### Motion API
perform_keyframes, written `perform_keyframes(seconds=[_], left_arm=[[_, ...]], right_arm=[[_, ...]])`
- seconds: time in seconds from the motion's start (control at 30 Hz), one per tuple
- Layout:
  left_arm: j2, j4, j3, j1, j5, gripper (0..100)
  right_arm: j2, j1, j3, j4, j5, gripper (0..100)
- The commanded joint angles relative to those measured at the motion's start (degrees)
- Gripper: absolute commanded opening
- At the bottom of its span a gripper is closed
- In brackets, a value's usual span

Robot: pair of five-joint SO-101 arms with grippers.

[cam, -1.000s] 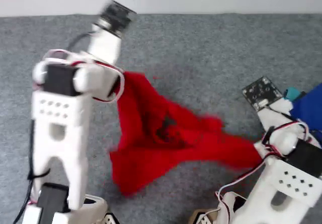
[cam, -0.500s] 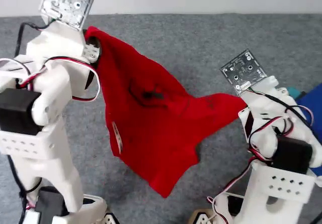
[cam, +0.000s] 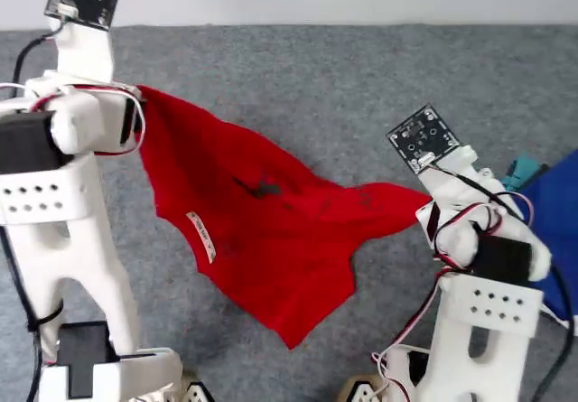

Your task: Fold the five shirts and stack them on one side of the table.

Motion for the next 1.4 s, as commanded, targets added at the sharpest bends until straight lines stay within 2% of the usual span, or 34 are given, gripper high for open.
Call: perform_keyframes(seconds=[0.0,0.33,0.4,0.67,0.9,1.37], left_arm=[[-3.25,1.76,-3.21,3.34,-0.18,20],[-10.64,1.85,3.21,9.23,-1.41,20],[-13.27,1.85,8.75,13.10,-2.20,20],[-21.01,1.76,37.76,36.31,-2.11,19],[-15.30,0.70,52.18,47.91,-0.97,20],[4.13,-8.18,57.19,59.08,-0.97,20]], right_arm=[[-1.01,-0.13,1.76,-4.18,-0.44,0.9],[-0.92,2.33,3.25,-5.85,-0.35,0.9],[-0.92,3.38,3.25,-5.93,-0.26,0.9],[1.89,3.65,3.16,-5.85,-0.44,0.9],[3.47,3.56,3.16,-5.85,-0.62,0.9],[4.09,3.65,3.16,-5.93,-0.62,0.9]])
